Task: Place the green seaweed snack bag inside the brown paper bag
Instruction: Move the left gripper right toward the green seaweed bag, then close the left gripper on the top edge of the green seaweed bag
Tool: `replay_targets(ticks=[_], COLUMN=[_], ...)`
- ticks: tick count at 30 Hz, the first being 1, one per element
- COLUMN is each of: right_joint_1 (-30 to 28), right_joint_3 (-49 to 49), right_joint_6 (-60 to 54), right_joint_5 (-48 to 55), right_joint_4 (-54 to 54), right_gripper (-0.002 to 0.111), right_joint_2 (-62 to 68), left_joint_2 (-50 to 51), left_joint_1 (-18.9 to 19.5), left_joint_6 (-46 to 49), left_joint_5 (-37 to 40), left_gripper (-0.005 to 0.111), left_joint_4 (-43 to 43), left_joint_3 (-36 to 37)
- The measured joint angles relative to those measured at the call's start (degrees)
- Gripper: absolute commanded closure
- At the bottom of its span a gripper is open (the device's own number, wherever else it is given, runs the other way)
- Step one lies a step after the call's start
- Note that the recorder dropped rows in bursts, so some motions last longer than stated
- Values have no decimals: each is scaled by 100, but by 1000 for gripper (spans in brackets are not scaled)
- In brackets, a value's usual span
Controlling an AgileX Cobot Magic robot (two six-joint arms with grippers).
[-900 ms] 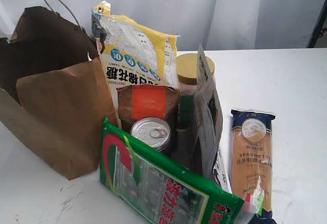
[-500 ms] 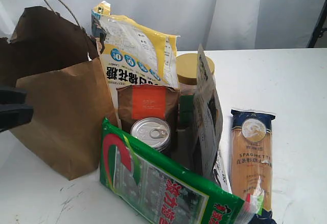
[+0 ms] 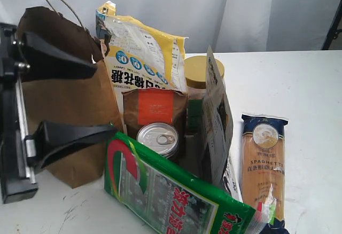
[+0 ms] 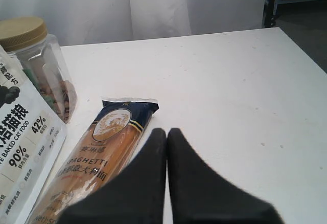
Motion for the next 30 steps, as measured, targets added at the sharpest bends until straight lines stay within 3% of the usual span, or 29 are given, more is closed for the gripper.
replay_targets(ticks=[2,5,12,21,30], right_joint_1=[0,0,0,0,0], right_joint_3=[0,0,0,0,0], right_joint_6=[0,0,0,0,0], right_joint_5=[0,0,0,0,0], right_joint_4=[0,0,0,0,0], right_gripper=[108,108,108,108,108], right_joint_2=[0,0,0,0,0], left_joint_2=[148,745,1630,2554,3043], left_joint_1=[-428,-789,-809,-813,-970], left_joint_6=[22,50,22,-1012,-431], left_joint_5=[-446,-189,326,1873,2458], left_gripper=[32,32,32,32,32], left_joint_4=[71,391,770,2299,2641], left_joint_3=[-83,-107,-333,-1753,-2356])
